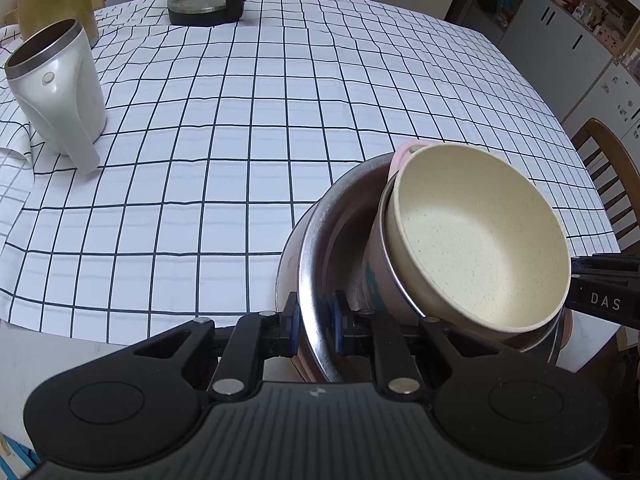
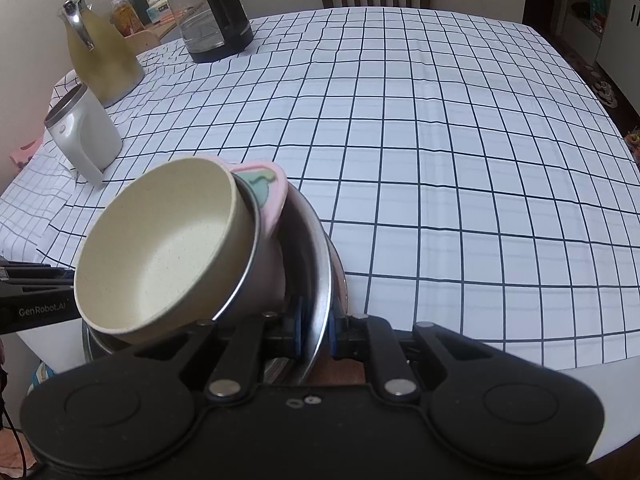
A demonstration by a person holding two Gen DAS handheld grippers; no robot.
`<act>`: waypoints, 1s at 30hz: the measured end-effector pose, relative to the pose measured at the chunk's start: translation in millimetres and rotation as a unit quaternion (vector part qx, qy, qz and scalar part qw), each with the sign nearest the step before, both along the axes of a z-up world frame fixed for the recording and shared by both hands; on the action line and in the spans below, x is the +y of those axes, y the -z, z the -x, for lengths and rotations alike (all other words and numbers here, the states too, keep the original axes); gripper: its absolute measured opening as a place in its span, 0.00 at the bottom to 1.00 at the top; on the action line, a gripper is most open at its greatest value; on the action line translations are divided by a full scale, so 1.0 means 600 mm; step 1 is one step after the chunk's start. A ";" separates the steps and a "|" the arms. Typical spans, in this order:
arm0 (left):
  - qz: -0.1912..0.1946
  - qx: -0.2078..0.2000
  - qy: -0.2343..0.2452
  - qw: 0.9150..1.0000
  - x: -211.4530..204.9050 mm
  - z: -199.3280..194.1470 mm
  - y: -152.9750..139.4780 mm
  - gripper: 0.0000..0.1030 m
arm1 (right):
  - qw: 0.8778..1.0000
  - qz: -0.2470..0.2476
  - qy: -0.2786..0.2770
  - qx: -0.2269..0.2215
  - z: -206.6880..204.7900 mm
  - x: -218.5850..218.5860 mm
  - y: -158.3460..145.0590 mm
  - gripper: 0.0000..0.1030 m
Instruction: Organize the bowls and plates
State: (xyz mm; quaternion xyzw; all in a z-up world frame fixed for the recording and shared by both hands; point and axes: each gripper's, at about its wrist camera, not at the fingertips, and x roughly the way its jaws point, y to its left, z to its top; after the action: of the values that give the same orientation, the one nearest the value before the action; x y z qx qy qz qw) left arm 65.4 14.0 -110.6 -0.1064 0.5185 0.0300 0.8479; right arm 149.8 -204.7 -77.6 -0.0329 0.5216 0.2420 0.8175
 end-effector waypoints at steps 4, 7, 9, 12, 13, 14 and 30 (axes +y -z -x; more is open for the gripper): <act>-0.003 0.001 0.005 1.000 0.002 -0.002 0.000 0.15 | 1.000 -0.002 0.001 0.003 -0.002 0.000 0.004 0.13; -0.010 -0.002 0.010 1.000 0.000 -0.002 0.000 0.14 | 1.000 -0.004 0.005 0.008 0.000 -0.002 0.006 0.16; -0.009 -0.002 0.009 1.000 0.002 -0.002 0.000 0.14 | 1.000 -0.004 0.005 0.007 0.000 -0.001 0.005 0.16; -0.015 -0.006 0.014 1.000 0.001 0.000 -0.003 0.14 | 1.000 -0.002 0.006 0.007 0.000 -0.001 0.003 0.16; -0.017 -0.008 0.014 1.000 0.001 0.000 -0.005 0.14 | 1.000 -0.003 0.006 0.006 0.000 -0.001 0.002 0.18; -0.017 -0.010 0.016 1.000 0.002 0.001 -0.007 0.14 | 1.000 -0.004 0.006 0.006 0.000 -0.001 0.000 0.19; -0.042 -0.048 0.002 0.998 -0.003 0.032 -0.049 0.18 | 0.999 -0.023 0.002 -0.044 0.039 -0.027 -0.050 0.28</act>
State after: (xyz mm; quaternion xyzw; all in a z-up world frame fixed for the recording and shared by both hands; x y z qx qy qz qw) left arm 46.4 12.5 -81.4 -0.0715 0.4754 0.0449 0.8757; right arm 126.5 -220.7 -47.4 -0.0235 0.4792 0.2504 0.8409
